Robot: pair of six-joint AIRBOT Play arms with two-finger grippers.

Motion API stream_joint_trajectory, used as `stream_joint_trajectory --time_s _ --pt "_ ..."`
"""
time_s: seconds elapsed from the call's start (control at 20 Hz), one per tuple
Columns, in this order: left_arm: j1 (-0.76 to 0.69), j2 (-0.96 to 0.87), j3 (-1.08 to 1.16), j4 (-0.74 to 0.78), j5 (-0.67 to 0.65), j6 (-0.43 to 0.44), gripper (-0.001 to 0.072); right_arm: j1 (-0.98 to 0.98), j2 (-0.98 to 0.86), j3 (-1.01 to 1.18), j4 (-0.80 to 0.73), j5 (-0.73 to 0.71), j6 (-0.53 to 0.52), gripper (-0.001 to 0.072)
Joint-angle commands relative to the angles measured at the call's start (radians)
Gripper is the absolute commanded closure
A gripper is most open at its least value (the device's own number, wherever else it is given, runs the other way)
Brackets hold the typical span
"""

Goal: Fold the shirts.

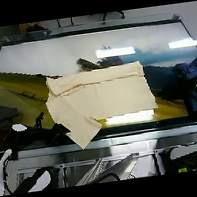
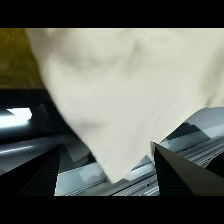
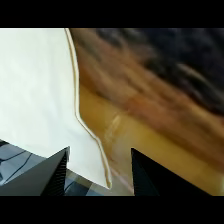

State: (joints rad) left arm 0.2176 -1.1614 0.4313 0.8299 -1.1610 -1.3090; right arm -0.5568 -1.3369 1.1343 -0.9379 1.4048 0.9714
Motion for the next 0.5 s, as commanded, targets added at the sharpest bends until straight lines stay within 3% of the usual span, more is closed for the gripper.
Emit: stream_joint_trajectory --time_s 0.0,0.2,0.4,0.45 --pt "-0.037 -0.035 0.000 -0.078 0.095 0.045 0.0056 0.051 -0.042 -0.002 0.000 -0.003 0.000 0.0269" --pt "-0.140 -0.035 0.000 -0.136 0.179 0.045 0.0056 0.113 -0.074 -0.003 0.000 -0.014 -0.007 0.0266" --pt "-0.174 -0.035 0.000 -0.149 0.169 0.045 0.0057 0.131 -0.081 -0.003 -0.002 0.022 -0.010 0.0266" --pt "-0.174 -0.035 0.000 -0.149 0.166 0.045 0.0134 0.131 -0.081 -0.004 -0.002 0.043 -0.026 0.0266"
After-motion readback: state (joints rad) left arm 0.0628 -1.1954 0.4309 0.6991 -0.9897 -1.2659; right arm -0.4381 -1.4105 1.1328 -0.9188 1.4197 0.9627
